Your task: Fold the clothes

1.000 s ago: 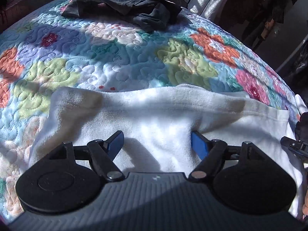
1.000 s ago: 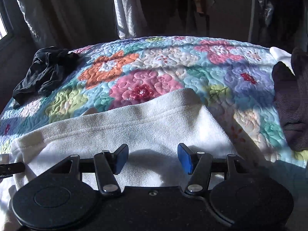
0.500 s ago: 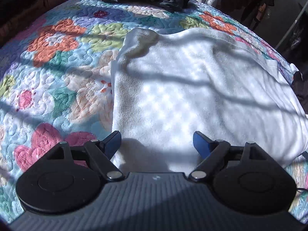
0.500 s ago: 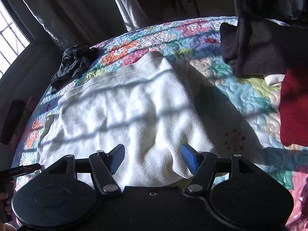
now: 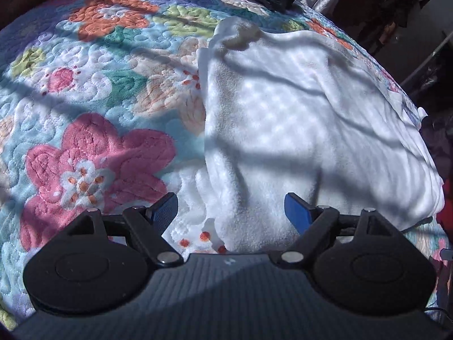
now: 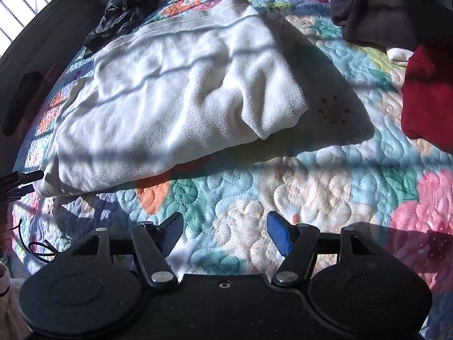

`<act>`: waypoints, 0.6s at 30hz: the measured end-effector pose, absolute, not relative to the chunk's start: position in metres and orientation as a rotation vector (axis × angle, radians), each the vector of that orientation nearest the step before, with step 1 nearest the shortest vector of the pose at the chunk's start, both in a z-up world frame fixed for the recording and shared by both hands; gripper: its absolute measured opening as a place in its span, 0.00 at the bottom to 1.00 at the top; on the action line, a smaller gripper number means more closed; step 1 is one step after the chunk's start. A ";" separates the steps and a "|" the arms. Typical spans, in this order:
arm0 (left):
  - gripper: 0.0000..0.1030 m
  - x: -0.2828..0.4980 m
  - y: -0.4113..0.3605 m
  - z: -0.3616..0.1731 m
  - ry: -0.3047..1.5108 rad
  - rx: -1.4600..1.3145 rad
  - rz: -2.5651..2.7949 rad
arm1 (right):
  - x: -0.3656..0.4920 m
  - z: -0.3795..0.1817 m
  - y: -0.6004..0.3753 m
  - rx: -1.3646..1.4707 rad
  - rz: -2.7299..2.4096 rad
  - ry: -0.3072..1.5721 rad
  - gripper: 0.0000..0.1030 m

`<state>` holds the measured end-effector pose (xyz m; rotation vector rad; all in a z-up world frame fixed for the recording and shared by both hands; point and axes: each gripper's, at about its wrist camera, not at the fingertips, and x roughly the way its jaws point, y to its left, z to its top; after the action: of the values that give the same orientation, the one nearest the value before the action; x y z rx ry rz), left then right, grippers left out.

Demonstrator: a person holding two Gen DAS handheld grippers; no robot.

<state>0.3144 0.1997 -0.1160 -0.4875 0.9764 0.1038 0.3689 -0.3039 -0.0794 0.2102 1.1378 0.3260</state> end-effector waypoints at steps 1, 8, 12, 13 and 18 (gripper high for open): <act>0.80 0.316 0.199 -0.119 0.968 -0.512 0.092 | 0.373 -0.080 -0.306 0.244 0.320 1.106 0.68; 0.48 0.318 0.196 -0.137 0.909 -0.670 0.022 | 0.401 -0.121 -0.336 0.543 0.152 0.873 0.68; 0.28 0.318 0.195 -0.134 0.884 -0.633 0.042 | 0.412 -0.152 -0.346 0.725 0.081 0.832 0.69; 0.27 0.319 0.194 -0.134 0.881 -0.627 0.043 | 0.416 -0.159 -0.346 0.763 0.070 0.827 0.69; 0.25 0.316 0.195 -0.128 0.871 -0.606 0.054 | 0.430 -0.161 -0.332 0.734 0.128 0.741 0.24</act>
<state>0.3159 0.1954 -0.1282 -0.6056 0.8705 0.0541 0.4297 -0.3320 -0.1609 0.7336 0.7411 0.1281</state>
